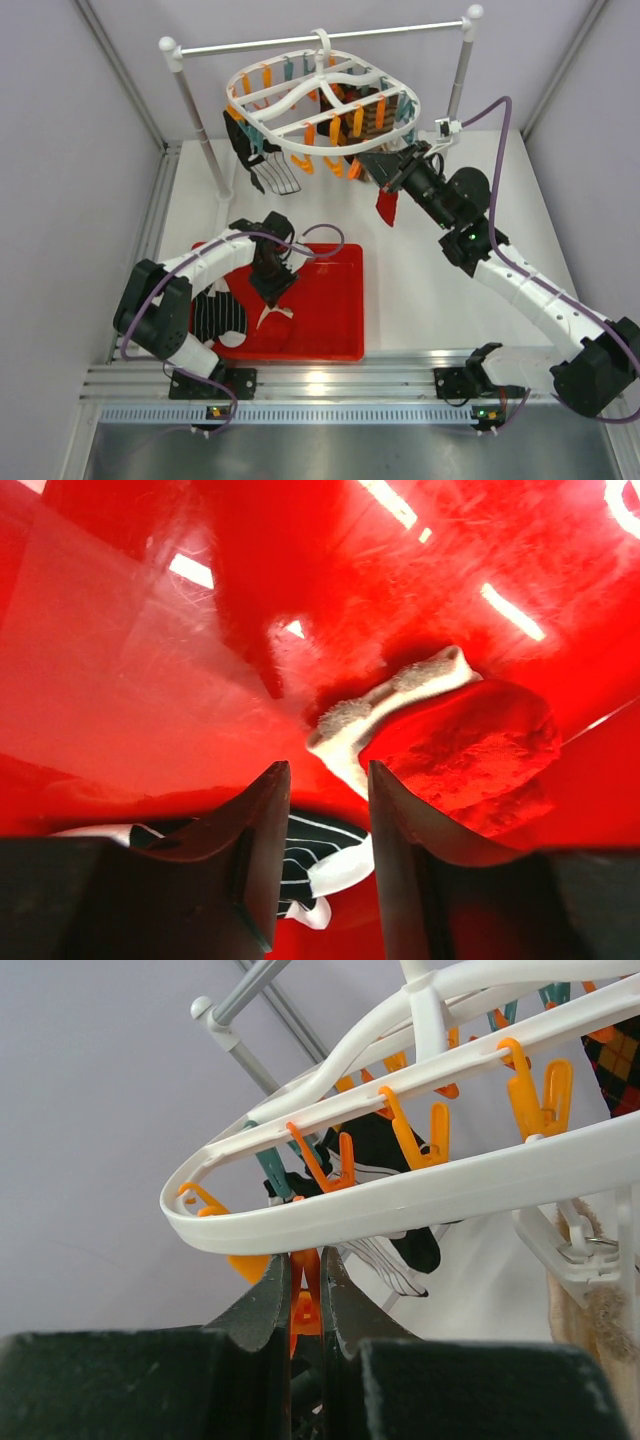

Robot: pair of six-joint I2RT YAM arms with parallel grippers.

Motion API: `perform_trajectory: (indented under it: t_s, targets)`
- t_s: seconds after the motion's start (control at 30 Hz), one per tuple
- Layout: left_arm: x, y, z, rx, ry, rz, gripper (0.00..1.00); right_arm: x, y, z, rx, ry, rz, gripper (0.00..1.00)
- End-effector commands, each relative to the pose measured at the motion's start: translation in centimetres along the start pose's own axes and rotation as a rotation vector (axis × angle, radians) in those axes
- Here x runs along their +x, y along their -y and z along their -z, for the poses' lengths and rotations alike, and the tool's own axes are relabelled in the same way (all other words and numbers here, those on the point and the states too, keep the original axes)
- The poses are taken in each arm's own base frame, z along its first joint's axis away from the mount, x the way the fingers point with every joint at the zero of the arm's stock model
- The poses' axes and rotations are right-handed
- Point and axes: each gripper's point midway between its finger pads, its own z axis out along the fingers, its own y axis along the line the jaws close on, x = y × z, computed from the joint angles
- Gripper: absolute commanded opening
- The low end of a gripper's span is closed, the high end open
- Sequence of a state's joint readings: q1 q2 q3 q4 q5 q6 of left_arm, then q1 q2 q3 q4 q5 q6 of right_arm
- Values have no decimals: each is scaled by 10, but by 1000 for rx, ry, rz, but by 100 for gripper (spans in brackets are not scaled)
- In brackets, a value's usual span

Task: Clip the socks to the hanger
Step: Pick up the sock from the bin.

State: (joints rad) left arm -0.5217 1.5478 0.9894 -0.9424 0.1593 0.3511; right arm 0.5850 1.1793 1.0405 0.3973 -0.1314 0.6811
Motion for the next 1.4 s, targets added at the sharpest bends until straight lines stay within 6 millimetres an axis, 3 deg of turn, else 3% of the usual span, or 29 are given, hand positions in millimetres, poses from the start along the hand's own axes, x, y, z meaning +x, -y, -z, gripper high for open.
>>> perform_trajectory:
  t_s: [0.0,0.3,0.43,0.53,0.57,0.67,0.87,1.17,1.37]
  targets:
    - [-2,-7,-7,-27,0,-11,41,-16,-13,4,-45,38,11,0]
    - [-2,-7,-19,-6,-31,-2,37,-14,-12,3,-42,33,16,0]
    - [-1,-7,-23,-2,-33,-6,29,-14,-12,3,-42,33,17,0]
    - [-2,-5,-20,9,-27,-14,18,-14,-12,3,-43,34,21,0]
    - [-2,-4,-17,11,-28,-18,10,-15,-12,3,-44,35,21,0]
    - [-11,-9,2,-32,17,-35,0,-13,-11,3,-43,31,25,0]
    - [-16,-10,70,-149,172,-46,0,-14,-12,6,-44,30,23,0]
    - [3,-22,146,-380,358,-1,0,-15,-13,6,-46,32,32,0]
    - [16,-51,225,-641,513,132,0,-16,-14,6,-47,31,39,0]
